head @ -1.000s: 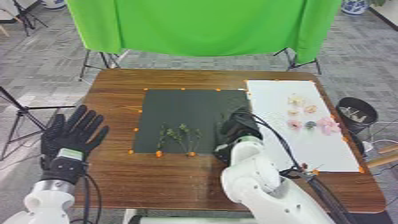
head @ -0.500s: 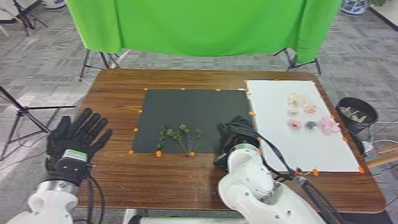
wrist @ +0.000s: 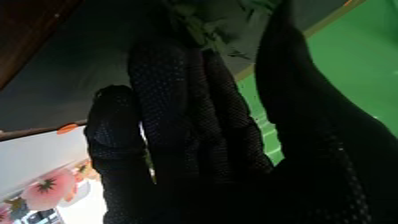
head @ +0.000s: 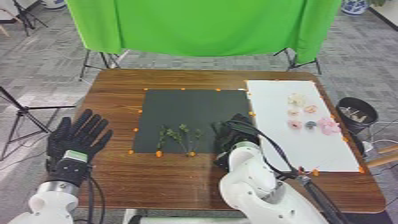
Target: Arrange flowers
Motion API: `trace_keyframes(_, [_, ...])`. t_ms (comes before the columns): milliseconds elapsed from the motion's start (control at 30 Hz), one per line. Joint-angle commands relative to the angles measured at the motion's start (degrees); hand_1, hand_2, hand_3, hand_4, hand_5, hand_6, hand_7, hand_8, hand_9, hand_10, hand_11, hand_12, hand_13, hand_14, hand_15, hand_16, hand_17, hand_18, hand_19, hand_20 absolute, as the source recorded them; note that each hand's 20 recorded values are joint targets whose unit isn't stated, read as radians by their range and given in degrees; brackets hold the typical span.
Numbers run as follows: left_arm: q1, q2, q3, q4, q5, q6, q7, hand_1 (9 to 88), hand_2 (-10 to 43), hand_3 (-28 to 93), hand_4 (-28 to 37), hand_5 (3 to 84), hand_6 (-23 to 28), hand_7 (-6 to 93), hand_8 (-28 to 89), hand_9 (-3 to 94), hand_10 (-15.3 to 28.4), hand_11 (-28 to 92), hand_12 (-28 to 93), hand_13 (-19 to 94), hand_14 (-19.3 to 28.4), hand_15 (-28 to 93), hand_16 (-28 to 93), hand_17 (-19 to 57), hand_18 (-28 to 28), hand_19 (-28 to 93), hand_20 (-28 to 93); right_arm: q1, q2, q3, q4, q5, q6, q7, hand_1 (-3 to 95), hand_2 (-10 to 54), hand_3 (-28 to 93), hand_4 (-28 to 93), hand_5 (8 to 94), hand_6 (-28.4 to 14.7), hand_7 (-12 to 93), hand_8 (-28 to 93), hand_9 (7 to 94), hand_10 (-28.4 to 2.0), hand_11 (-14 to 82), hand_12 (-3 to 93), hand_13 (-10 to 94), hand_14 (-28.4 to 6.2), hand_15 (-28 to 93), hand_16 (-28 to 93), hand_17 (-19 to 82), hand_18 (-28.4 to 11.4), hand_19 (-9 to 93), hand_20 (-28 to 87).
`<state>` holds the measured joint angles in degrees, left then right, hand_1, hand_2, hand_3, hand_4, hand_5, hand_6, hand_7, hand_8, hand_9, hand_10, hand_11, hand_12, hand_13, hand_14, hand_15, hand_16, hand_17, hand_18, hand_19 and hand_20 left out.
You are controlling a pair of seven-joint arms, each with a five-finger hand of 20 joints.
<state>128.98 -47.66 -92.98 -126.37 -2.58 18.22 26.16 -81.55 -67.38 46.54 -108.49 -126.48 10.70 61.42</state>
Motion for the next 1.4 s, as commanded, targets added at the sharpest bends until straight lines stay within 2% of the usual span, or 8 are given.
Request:
trace_keyframes(33, [0.9, -0.14, -0.54, -0.11, -0.52, -0.01, 0.65, 28.4, 16.4, 71, -28.3, 41.9, 9.4, 17.0, -9, 38.3, 16.0, 23, 13, 28, 15.7, 40, -6, -7.8, 15.4, 41, 11, -2.9, 2.8, 2.7, -3.5, 3.7, -5.5, -2.5, 38.5, -9.5, 83, -26, 52.0, -13.1, 24, -10, 57.7, -23.9, 26.9, 19.6, 70, -14.3, 61, 22, 46, -25.4, 93, 27])
trace_keyframes(233, [1.3, -0.56, -0.99, 0.23, 0.83, -2.59, 0.07, 28.4, 16.4, 71, -28.3, 41.9, 9.4, 17.0, -9, 38.3, 16.0, 23, 13, 28, 15.7, 40, -6, -7.8, 15.4, 41, 11, -6.3, 6.5, 8.6, -6.2, -0.6, -1.9, -9.9, 36.0, -9.5, 82, -25, 46.7, -14.9, 13, -8, 50.8, -25.3, 18.2, 16.7, 65, -16.0, 62, 20, 43, -26.0, 93, 25])
trace_keyframes(367, [0.4, -0.59, -0.34, 0.74, 1.41, -4.73, -0.37, 28.4, 16.4, 71, -28.3, 41.9, 9.4, 17.0, -9, 38.3, 16.0, 23, 13, 28, 15.7, 40, -6, -7.8, 15.4, 41, 11, -8.2, 10.0, 14.1, -5.4, -6.1, 2.2, -15.7, 41.5, -9.5, 84, -27, 46.8, -11.0, 17, -10, 51.1, -20.8, 19.5, 17.5, 64, -13.1, 64, 20, 41, -22.0, 93, 28])
trace_keyframes(467, [0.0, -0.60, -0.34, 0.78, 2.26, -4.07, -0.45, 28.4, 16.4, 71, -28.3, 41.9, 9.4, 17.0, -9, 38.3, 16.0, 23, 13, 28, 15.7, 40, -6, -7.8, 15.4, 41, 11, -9.5, 12.6, 19.4, -5.8, -4.6, -2.4, -17.5, 45.9, -9.5, 82, -28, 47.2, -8.5, 20, -11, 51.0, -17.5, 18.3, 16.9, 64, -9.8, 62, 28, 39, -20.3, 92, 30])
trace_keyframes(733, [-0.1, -0.38, -0.20, 0.64, 0.91, -3.66, 0.21, 28.4, 16.4, 71, -28.3, 41.9, 9.4, 17.0, -9, 38.3, 16.0, 23, 13, 28, 15.7, 40, -6, -7.8, 15.4, 41, 11, -12.8, 17.5, 29.6, -4.6, -1.8, -14.0, -18.9, 51.4, -9.5, 76, -28, 45.7, -4.2, 19, -13, 46.5, -12.8, 11.3, 13.8, 63, -7.3, 51, 31, 35, -20.0, 87, 31])
trace_keyframes(933, [0.1, -0.04, -0.26, 0.51, 0.11, -3.69, 1.10, 28.4, 16.4, 71, -28.3, 41.9, 9.4, 17.0, -9, 38.3, 16.0, 23, 13, 28, 15.7, 40, -6, -7.8, 15.4, 41, 11, -12.6, 18.5, 30.9, -3.6, -1.2, -18.1, -18.2, 50.9, -9.5, 76, -28, 46.6, -3.9, 18, -13, 46.7, -12.3, 10.2, 13.5, 63, -7.5, 49, 31, 35, -20.4, 85, 33])
trace_keyframes(1100, [-0.1, -0.12, 0.54, 0.05, -2.31, -1.95, 2.14, 28.4, 16.4, 71, -28.3, 41.9, 9.4, 17.0, -9, 38.3, 16.0, 23, 13, 28, 15.7, 40, -6, -7.8, 15.4, 41, 11, -12.3, 17.4, 31.4, -2.4, 0.6, -21.3, -18.6, 55.8, -9.5, 68, -28, 51.6, -3.2, 16, -13, 49.2, -11.2, 9.7, 12.4, 63, -7.1, 45, 30, 35, -20.3, 84, 34])
trace_keyframes(1400, [-0.4, -0.49, 0.69, -0.01, -1.92, -1.70, 1.66, 28.4, 16.4, 71, -28.3, 41.9, 9.4, 17.0, -9, 38.3, 16.0, 23, 13, 28, 15.7, 40, -6, -7.8, 15.4, 41, 11, -12.5, 16.5, 29.7, 0.1, 2.5, -21.1, -18.7, 69.0, -9.5, 46, -28, 61.0, 0.5, 17, -13, 59.7, -8.8, 10.1, 12.4, 70, -4.7, 34, 38, 35, -19.5, 82, 36])
